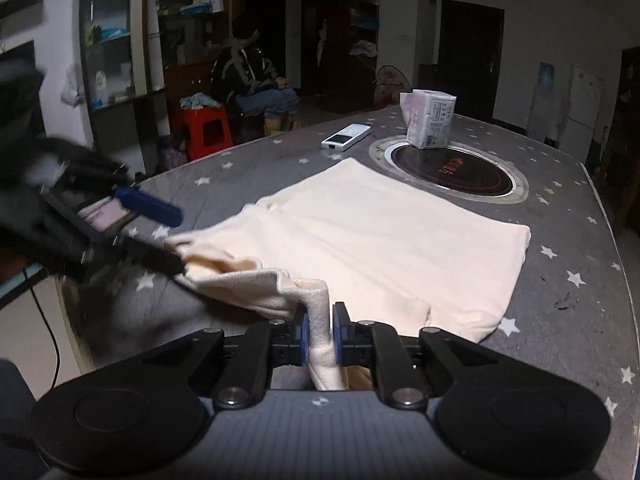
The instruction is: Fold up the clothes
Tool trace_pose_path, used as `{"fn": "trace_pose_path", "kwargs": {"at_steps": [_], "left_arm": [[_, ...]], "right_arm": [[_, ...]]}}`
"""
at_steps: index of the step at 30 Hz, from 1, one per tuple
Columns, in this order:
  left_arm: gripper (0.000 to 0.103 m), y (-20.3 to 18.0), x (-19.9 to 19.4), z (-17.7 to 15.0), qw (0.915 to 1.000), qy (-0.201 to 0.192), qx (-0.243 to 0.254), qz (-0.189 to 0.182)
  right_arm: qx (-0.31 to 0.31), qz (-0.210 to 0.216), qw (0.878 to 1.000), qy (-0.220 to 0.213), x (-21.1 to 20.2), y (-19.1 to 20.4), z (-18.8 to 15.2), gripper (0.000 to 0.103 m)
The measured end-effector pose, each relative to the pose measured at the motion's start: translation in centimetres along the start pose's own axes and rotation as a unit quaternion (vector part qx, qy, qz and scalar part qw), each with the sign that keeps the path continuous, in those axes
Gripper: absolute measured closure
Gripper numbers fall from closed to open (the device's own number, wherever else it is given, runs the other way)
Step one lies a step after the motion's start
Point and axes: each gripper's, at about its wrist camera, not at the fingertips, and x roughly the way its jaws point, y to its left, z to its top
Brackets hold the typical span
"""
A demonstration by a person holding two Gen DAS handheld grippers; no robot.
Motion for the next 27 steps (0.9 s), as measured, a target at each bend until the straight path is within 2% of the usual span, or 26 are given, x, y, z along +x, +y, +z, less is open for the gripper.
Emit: {"fn": "trace_pose_path", "kwargs": {"at_steps": [4, 9, 11, 13, 16, 19, 27], "left_arm": [[0.042, -0.9, 0.6, -0.7, 0.9985, -0.001, 0.052, 0.016], [0.042, -1.1, 2.3, -1.2, 0.9961, 0.011, 0.080, 0.036], [0.050, -1.0, 2.8, -1.3, 0.9949, 0.014, 0.089, 0.045], [0.070, -1.1, 3.1, -1.4, 0.9936, 0.013, 0.100, 0.049], [0.086, -1.0, 3.0, -1.4, 0.9936, 0.009, 0.102, 0.047], [0.089, -0.8, 2.6, -1.4, 0.9948, 0.005, 0.094, 0.041], [0.090, -1.0, 0.2, -1.6, 0.9969, -0.003, 0.077, 0.017]], "right_arm": [[0.014, -0.001, 1.000, -0.004, 0.2, -0.6, 1.0, 0.093], [0.033, -0.002, 0.999, -0.005, 0.4, -1.2, 1.5, 0.093], [0.034, -0.003, 0.999, -0.006, 0.4, -1.2, 1.5, 0.094], [0.034, -0.007, 0.999, -0.008, 0.3, -1.2, 1.4, 0.096], [0.036, -0.014, 0.999, -0.016, 0.1, -1.1, 1.0, 0.097], [0.030, -0.021, 0.999, -0.023, -0.3, -0.6, 0.6, 0.098], [0.010, -0.016, 0.999, -0.032, -2.6, 1.0, 0.0, 0.098]]}}
